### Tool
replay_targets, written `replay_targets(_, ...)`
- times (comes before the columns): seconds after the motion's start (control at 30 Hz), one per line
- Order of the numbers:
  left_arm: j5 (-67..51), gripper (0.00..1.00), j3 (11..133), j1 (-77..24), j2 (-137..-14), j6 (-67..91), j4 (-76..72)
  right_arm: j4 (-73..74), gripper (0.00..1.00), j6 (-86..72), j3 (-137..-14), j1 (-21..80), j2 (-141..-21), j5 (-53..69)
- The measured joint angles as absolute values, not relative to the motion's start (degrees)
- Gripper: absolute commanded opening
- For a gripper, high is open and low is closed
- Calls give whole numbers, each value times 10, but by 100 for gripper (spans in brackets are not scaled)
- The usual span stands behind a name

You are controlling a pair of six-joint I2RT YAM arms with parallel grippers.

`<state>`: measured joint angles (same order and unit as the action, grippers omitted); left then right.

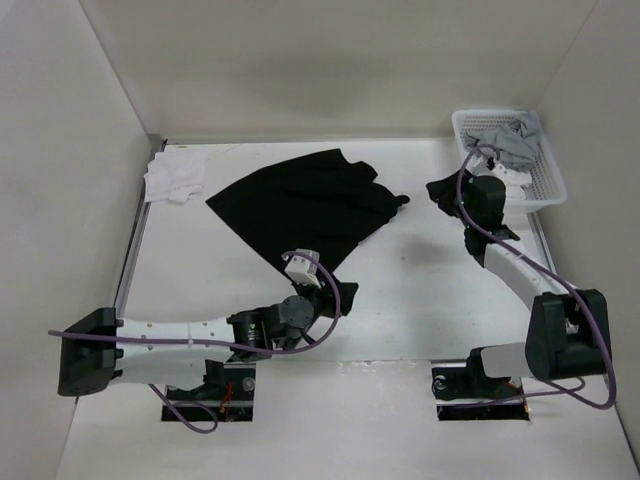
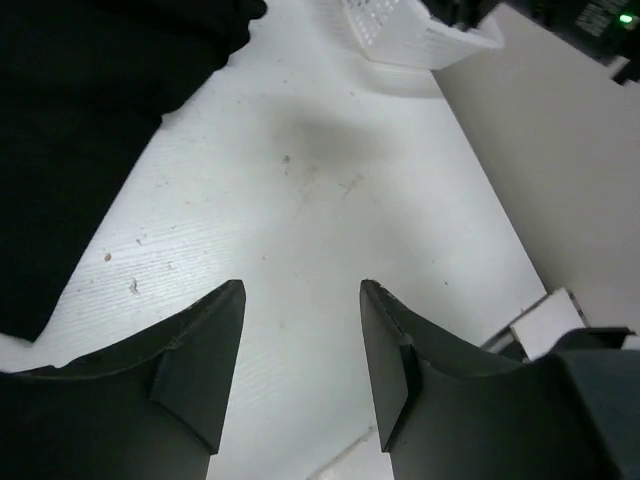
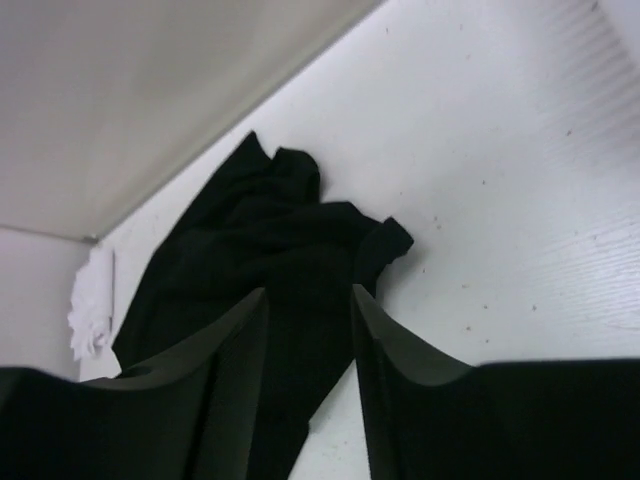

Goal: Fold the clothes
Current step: Flatten the tank top out

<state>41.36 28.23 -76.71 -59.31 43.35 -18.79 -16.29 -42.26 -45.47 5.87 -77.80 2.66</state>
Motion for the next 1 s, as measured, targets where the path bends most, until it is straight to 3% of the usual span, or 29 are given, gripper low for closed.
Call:
replay_targets(0.07,411,48,282,-743,-596,433,-193,-164,46,-425,-446,58,-752,20)
replay_targets(0.17,415,49,283,-635,-577,434,-197,-165,11,-423,-414,97,-688,14)
replay_targets(0.23,408,49,283,-555,-562,439,-187,-166,6,-420,-385,185,-667,-2)
replay_targets(0.33,390,48,286,-431,-557,452,-178,-141,21,-412,-369,299,-692,-11)
replay_targets(0.37,376,48,288,-373,-561,460,-174,-133,34,-408,-370,345,-717,-18)
replay_targets(0.43,345,48,290,-296,-575,479,-166,-109,46,-401,-375,433,-779,-32)
replay_targets(0.5,314,48,289,-265,-580,494,-158,-67,48,-395,-392,506,-844,-52)
replay_targets(0.77,242,48,222,-220,-518,524,-122,1,52,-382,-548,623,-1004,-149)
replay_targets(0.9,226,48,205,-202,-496,524,-109,13,41,-384,-585,623,-1045,-176)
replay_targets(1.0,218,48,199,-196,-487,524,-106,12,26,-390,-601,623,-1062,-197)
